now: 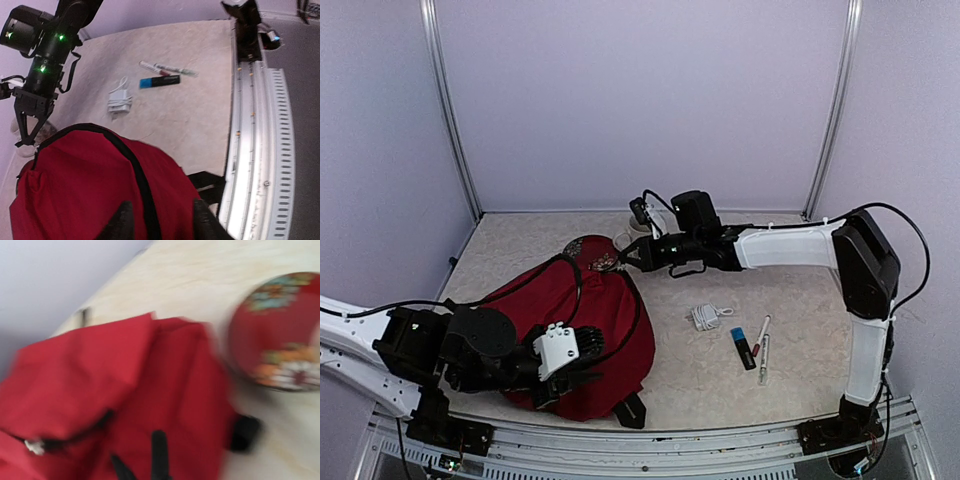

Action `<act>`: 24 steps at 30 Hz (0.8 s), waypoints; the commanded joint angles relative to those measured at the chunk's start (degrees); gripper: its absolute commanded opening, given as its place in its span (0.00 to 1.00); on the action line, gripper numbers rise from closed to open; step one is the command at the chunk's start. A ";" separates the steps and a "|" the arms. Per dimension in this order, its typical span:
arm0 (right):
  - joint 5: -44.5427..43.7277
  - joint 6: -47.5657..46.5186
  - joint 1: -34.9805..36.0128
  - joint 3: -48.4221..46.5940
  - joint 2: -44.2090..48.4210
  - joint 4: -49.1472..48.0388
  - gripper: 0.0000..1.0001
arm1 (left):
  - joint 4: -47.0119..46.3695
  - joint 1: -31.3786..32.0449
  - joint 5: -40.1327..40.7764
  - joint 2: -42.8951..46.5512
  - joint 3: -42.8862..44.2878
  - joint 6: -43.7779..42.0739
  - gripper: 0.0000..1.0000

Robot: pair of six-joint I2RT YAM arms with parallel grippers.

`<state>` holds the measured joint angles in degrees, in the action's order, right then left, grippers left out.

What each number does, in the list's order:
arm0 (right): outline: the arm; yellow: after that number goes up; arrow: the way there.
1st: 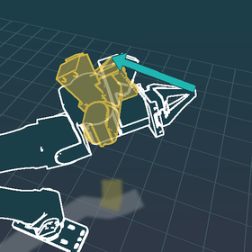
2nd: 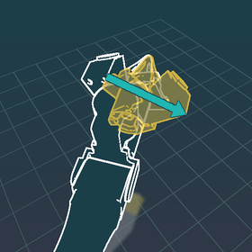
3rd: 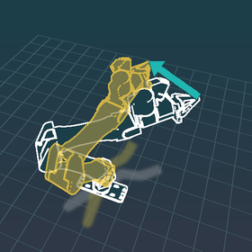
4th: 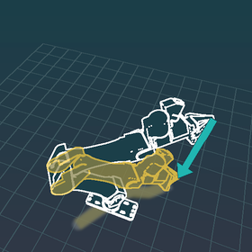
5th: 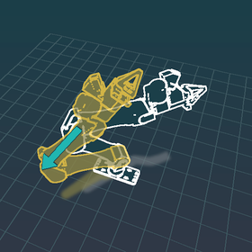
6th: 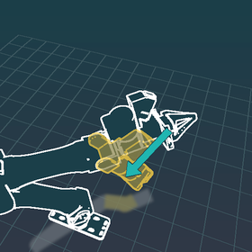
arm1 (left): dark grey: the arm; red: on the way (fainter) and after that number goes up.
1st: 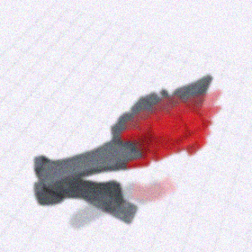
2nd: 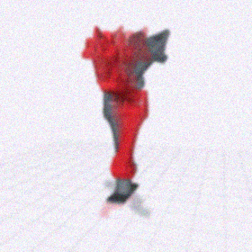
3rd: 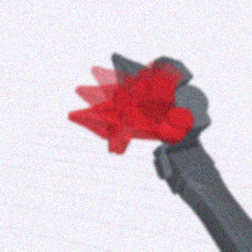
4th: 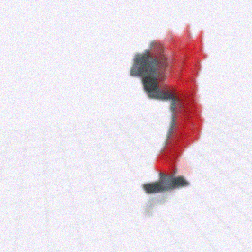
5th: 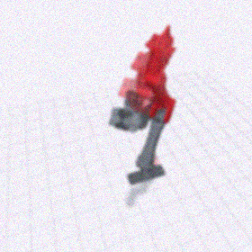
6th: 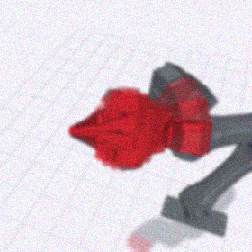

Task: Pack the student bag
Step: Zip the student bag into the largest pocket of the bag.

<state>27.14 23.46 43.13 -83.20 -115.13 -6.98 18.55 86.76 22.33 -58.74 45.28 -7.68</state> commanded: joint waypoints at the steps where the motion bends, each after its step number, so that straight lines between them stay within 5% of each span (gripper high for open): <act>1: -17.79 -3.24 0.54 8.86 11.19 -8.26 0.00 | -4.34 2.72 -8.48 3.26 -0.30 5.53 0.83; 6: -20.70 -1.08 6.38 18.86 19.87 -10.19 0.00 | -2.94 2.68 -3.53 -1.95 3.42 6.25 0.99; 13: -23.86 0.83 10.42 24.04 24.60 -12.57 0.00 | -7.30 2.63 0.11 -12.97 5.77 6.77 0.99; 20: -22.46 1.99 10.55 24.09 23.63 -13.61 0.00 | -7.63 0.27 18.08 -21.69 9.87 7.15 0.99; 24: -22.84 2.01 10.53 24.49 23.82 -14.26 0.00 | -6.99 -0.03 18.31 -25.22 10.07 6.71 0.97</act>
<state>4.84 24.80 53.52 -58.81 -93.14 -14.17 12.51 87.18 35.42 -81.41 53.78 -1.32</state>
